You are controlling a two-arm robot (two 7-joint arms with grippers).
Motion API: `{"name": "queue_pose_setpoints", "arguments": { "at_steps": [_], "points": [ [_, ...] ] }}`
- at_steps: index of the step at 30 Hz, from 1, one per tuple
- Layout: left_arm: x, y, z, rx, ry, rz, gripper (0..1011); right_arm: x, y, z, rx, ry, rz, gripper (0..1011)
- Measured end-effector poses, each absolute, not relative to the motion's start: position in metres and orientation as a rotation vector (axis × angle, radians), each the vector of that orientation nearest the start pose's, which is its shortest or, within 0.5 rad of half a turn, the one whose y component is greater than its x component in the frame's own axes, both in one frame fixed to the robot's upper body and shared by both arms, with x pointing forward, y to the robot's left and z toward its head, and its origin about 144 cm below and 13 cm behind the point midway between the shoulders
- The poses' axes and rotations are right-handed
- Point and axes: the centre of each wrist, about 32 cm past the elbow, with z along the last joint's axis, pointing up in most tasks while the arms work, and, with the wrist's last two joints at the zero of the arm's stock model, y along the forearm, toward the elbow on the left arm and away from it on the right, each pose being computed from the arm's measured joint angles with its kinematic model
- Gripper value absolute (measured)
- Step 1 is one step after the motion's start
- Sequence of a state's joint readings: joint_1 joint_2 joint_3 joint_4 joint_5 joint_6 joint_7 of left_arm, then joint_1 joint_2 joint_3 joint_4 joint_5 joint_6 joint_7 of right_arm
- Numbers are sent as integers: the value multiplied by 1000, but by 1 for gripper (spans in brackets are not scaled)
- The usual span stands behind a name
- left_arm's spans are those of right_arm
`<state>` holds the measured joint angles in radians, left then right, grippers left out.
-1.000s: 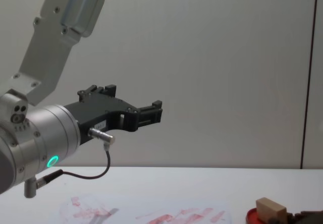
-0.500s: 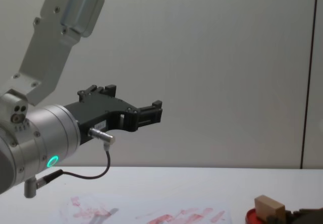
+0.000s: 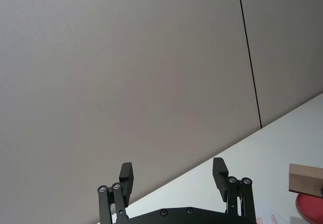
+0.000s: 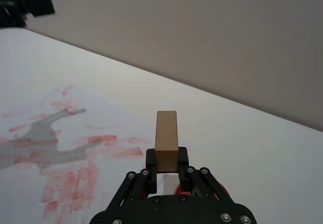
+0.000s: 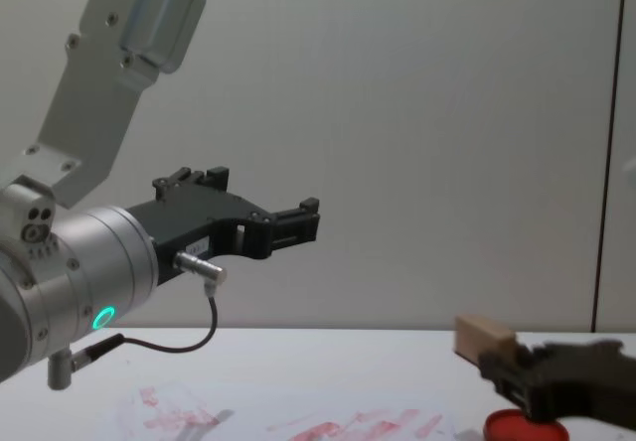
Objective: Use the one hand to pick up the stamp and affix it onto the A4 paper.
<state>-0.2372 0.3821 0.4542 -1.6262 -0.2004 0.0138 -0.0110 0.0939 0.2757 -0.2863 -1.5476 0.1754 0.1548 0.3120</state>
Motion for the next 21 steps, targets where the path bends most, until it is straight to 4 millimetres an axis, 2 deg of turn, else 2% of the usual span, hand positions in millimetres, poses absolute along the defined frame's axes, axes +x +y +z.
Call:
{"name": "queue_pose_setpoints", "arguments": {
  "at_steps": [11, 21],
  "points": [
    [492, 198, 1204, 61, -268, 1124, 1002, 483, -207, 1166, -152, 31, -862, 225],
    [492, 198, 1204, 61, -268, 1124, 1002, 490, -191, 1166, -251, 57, -769, 225]
  ]
}}
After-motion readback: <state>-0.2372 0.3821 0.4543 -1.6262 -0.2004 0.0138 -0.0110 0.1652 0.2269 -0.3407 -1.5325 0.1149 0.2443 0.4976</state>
